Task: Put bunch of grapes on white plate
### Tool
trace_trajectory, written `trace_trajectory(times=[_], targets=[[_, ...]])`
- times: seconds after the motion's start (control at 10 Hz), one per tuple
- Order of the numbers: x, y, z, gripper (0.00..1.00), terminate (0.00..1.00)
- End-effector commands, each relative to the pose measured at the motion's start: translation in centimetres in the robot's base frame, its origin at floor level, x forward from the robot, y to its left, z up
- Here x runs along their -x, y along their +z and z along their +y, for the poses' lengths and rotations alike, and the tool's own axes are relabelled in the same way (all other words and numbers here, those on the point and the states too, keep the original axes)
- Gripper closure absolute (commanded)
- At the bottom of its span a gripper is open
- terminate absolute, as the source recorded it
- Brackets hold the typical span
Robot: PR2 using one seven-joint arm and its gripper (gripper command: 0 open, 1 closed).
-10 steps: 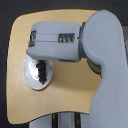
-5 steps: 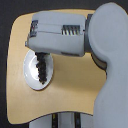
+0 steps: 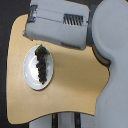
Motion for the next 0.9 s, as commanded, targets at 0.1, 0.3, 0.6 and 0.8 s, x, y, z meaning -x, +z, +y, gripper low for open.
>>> trace_trajectory(times=[0.1,0.3,0.6,0.8], targets=[[-0.2,3.1,-3.1,0.0,0.0],[-0.2,3.5,-8.6,0.0,0.0],[-0.7,6.4,-16.4,0.0,0.0],[-0.6,7.6,-20.6,0.0,0.0]])
